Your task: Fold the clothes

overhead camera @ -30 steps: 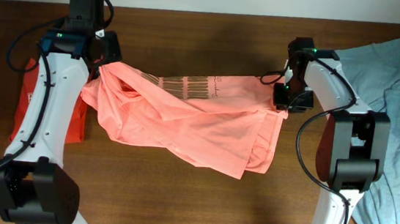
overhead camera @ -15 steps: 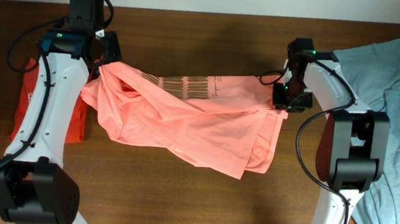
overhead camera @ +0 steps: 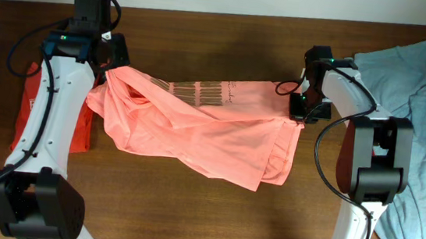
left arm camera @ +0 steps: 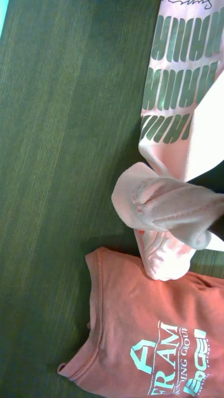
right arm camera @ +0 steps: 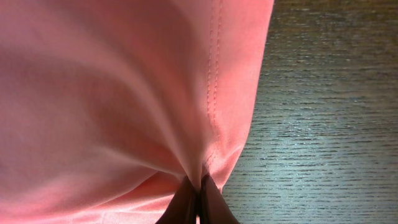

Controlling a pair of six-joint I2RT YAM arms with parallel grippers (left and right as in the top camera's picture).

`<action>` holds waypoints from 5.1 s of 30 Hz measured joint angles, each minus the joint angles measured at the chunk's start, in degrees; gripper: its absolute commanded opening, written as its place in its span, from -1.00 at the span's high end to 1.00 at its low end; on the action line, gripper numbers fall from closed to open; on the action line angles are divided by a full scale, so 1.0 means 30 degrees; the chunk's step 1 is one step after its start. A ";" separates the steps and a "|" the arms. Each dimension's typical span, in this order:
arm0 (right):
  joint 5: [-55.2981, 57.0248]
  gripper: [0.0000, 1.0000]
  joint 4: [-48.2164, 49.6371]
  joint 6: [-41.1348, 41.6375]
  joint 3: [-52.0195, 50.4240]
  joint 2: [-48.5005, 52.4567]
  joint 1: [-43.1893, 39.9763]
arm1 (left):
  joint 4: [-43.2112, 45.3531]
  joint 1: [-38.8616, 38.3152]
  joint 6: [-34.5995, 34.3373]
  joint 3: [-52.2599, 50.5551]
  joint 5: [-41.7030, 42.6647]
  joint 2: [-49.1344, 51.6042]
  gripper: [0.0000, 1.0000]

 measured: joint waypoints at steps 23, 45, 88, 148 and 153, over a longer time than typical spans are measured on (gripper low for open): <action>-0.0692 0.26 -0.1188 -0.0022 0.4328 -0.0831 0.0015 | 0.0044 0.0000 0.0000 0.0000 0.0000 0.0000 0.98; -0.2965 0.07 0.3526 0.0641 -0.1749 -0.0969 0.1472 | -0.0015 0.0000 0.0000 0.0000 0.0000 0.0000 0.98; -0.2667 0.66 0.0678 0.0816 0.0007 -0.0969 0.1071 | -0.0007 0.0000 0.0000 0.0000 0.0000 0.0000 0.98; 0.5646 0.92 -0.4233 -0.0772 0.9879 -0.7417 0.0794 | -0.2237 0.4248 0.0313 0.7227 0.8043 -0.1107 0.99; 0.5646 0.92 -0.2688 -0.0823 1.0200 -0.6419 0.0007 | 0.0969 0.3665 0.0401 0.7176 0.8816 0.1902 1.00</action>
